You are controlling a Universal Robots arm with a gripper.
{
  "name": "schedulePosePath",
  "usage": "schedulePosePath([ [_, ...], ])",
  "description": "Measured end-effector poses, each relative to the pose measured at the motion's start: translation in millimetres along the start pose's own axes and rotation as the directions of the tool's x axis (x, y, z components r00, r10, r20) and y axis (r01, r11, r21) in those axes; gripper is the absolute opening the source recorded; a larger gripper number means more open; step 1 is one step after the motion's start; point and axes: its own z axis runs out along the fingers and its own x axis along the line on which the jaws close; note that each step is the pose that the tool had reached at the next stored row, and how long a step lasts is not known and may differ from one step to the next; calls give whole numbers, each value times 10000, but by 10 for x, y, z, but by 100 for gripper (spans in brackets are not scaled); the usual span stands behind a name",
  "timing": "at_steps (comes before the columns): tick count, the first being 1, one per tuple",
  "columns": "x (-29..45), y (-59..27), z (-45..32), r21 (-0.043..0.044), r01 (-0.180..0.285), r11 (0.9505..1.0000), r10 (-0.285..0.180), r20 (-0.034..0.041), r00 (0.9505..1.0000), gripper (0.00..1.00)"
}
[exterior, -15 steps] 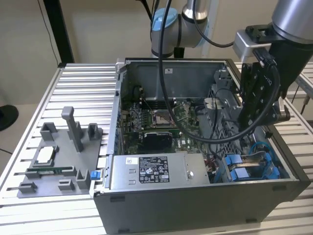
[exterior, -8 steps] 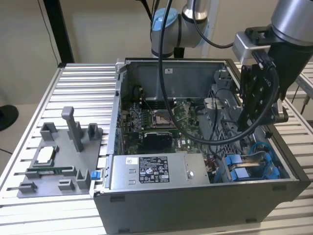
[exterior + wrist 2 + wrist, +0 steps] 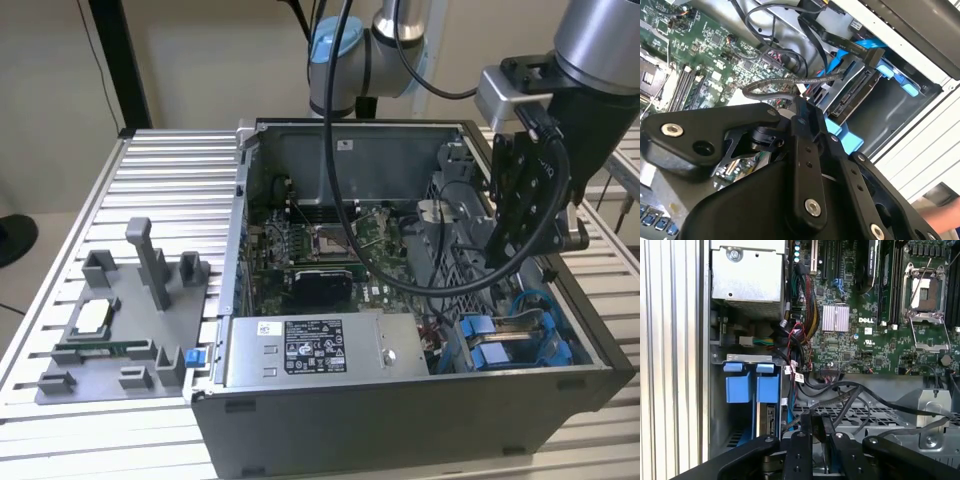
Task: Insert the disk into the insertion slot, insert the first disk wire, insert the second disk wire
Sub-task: 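Insert the first disk wire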
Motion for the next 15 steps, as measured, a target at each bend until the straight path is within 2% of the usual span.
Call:
schedulePosePath([
  [10, 1, -11, 4, -1, 1, 10000, -1, 4, 10000, 0],
  [12, 1, -75, 4, -20, -2, 10000, 2, 1, 10000, 0],
  [15, 10, -191, 10, -94, -7, 10000, 7, 2, 10000, 0],
])
